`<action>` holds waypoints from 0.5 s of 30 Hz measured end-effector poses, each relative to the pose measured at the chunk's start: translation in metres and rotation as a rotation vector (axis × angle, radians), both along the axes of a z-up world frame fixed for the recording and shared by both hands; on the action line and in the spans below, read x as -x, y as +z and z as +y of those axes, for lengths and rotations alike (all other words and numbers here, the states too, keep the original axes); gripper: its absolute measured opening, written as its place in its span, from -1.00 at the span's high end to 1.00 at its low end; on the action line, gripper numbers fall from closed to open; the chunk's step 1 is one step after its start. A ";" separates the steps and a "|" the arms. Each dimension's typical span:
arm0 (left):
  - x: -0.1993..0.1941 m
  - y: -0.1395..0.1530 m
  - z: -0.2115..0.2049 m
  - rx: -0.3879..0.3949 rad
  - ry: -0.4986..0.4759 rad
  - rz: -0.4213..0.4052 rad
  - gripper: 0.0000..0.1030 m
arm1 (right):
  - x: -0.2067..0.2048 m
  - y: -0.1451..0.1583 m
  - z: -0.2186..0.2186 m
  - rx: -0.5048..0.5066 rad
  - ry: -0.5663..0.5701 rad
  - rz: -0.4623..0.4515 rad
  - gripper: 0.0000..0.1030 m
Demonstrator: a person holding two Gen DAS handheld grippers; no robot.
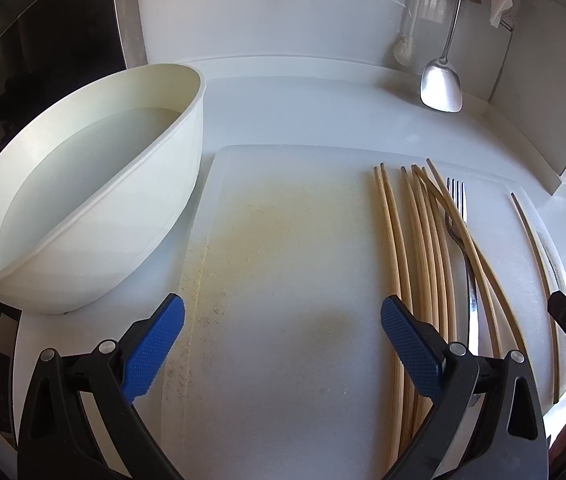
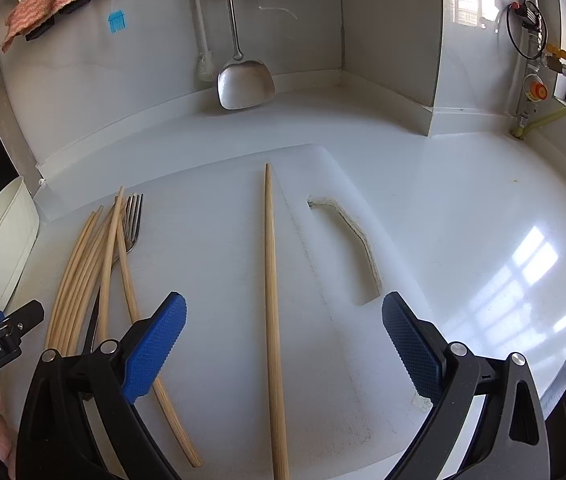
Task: Organize utensils
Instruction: 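Move the left tool toward a wooden chopstick while the right tool approaches another chopstick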
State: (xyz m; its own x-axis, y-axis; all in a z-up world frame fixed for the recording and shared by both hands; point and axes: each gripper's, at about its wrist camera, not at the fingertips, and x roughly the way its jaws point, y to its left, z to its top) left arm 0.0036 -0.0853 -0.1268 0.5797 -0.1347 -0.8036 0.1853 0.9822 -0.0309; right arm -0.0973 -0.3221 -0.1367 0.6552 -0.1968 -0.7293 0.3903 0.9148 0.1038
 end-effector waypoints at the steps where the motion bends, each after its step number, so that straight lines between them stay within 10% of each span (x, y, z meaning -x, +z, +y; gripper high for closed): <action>1: -0.001 -0.001 0.000 -0.002 0.000 0.001 -0.88 | -0.001 -0.001 0.000 0.001 0.001 0.002 -0.82; 15: -0.003 -0.004 0.000 0.017 -0.008 -0.004 -0.88 | -0.003 -0.008 -0.007 -0.025 -0.006 0.014 -0.82</action>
State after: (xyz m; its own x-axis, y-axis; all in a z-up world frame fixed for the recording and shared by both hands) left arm 0.0065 -0.0856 -0.1306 0.5815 -0.1531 -0.7990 0.1930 0.9801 -0.0474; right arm -0.0942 -0.3286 -0.1442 0.6435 -0.1829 -0.7433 0.3976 0.9096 0.1205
